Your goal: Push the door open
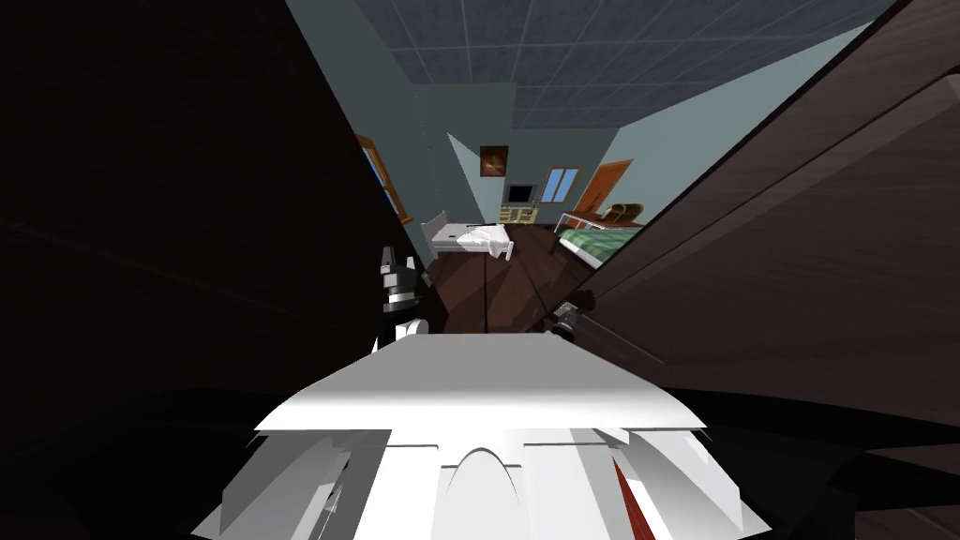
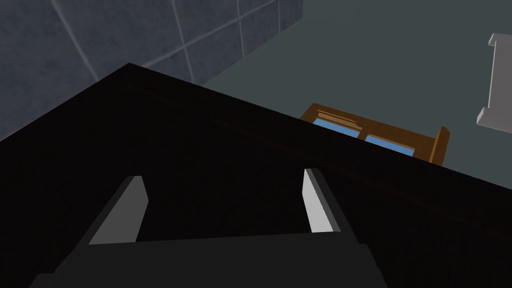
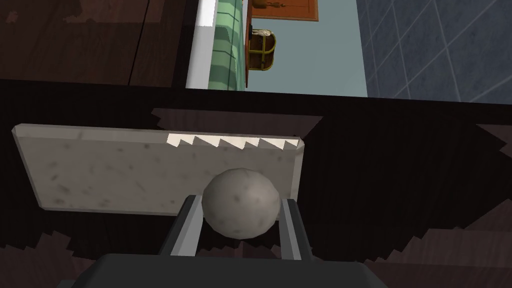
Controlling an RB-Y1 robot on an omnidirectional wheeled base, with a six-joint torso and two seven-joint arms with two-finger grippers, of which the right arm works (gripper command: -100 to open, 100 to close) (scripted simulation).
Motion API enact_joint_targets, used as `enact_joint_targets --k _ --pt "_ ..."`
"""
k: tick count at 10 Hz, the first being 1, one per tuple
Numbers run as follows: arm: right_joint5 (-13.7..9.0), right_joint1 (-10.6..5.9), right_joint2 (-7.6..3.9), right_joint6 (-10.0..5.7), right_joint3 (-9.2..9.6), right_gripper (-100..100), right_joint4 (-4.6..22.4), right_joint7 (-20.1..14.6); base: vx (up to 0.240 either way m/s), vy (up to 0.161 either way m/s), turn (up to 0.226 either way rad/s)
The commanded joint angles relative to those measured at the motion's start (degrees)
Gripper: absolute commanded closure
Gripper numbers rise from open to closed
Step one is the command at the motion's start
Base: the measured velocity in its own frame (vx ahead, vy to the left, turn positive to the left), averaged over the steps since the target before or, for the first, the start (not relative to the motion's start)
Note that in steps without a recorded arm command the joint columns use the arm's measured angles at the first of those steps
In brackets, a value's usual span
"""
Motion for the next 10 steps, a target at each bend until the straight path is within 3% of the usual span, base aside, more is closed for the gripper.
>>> enact_joint_targets --k 1,9,10 --pt "-0.52 0.04 -0.28 0.3 -1.02 100 -0.83 0.53 0.167 -0.066 -0.019" --pt "-3.54 0.54 -1.13 -0.22 -6.9 100 -0.4 2.89 0.196 -0.092 -0.031" --pt "-3.54 0.54 -1.13 -0.22 -6.9 100 -0.4 2.89 0.131 -0.04 -0.022"
